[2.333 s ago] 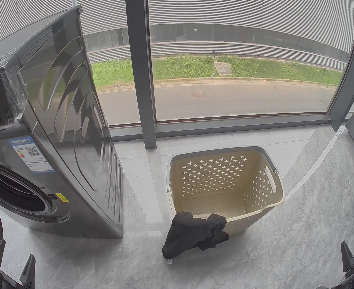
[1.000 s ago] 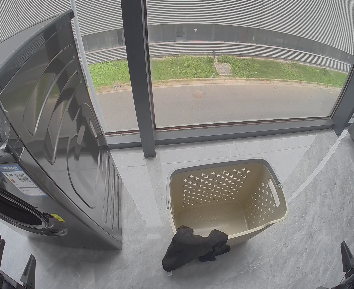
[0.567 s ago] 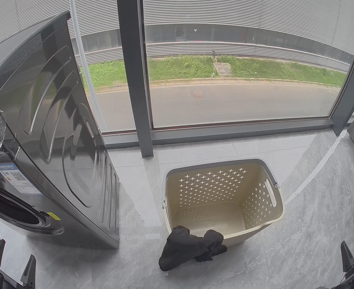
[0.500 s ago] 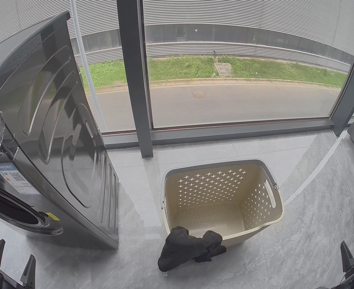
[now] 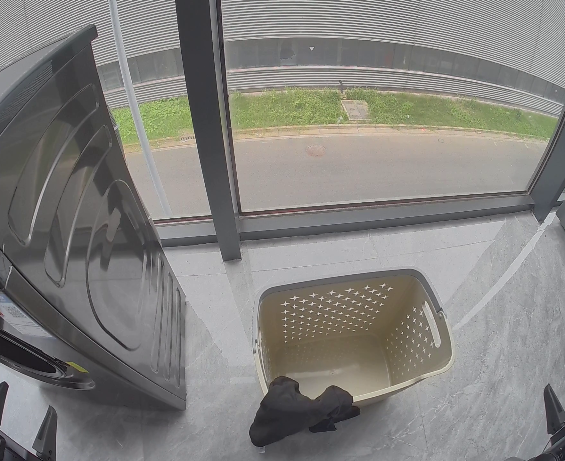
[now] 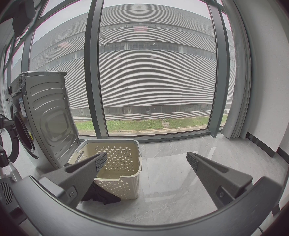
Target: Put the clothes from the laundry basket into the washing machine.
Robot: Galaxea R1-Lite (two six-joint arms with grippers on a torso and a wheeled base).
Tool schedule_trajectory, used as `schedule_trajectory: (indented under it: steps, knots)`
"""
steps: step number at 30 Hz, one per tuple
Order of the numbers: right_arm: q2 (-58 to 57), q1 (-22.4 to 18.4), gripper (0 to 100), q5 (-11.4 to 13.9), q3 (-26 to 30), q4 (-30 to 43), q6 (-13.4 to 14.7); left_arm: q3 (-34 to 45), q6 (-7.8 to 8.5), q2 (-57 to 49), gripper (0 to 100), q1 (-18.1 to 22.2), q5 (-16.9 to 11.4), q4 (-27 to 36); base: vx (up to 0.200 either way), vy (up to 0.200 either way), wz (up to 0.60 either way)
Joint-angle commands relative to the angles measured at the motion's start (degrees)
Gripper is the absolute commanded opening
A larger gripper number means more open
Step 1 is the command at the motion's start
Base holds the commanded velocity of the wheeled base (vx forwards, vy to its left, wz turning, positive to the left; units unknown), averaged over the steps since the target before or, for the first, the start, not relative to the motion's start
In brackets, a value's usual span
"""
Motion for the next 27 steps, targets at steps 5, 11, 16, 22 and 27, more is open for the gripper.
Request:
schedule_trajectory:
  steps: [5,11,16,22,27]
  knots:
    - [-0.66,-0.01,100,0.23,1.01,-0.01,-0.04,1.01,0.07,-0.93,100,0.01,0.02,0.0,-0.2,0.0,0.0]
    - [-0.57,-0.01,100,0.41,1.01,0.16,-0.22,1.01,0.07,-0.93,100,0.01,0.02,-0.09,-0.2,0.0,0.0]
    - [-0.66,-0.18,100,0.76,0.66,-0.37,-0.13,1.01,-0.1,-0.93,100,0.01,0.02,-0.09,-0.04,0.0,0.0]
    - [11.38,2.01,100,4.19,-20.35,0.78,-0.04,1.01,0.16,-0.93,100,0.01,0.02,0.0,0.0,0.0,0.0]
    - [27.81,9.92,100,8.49,-21.84,1.74,4.62,1.01,-0.28,-0.93,100,0.01,0.02,-0.09,0.0,0.0,0.0]
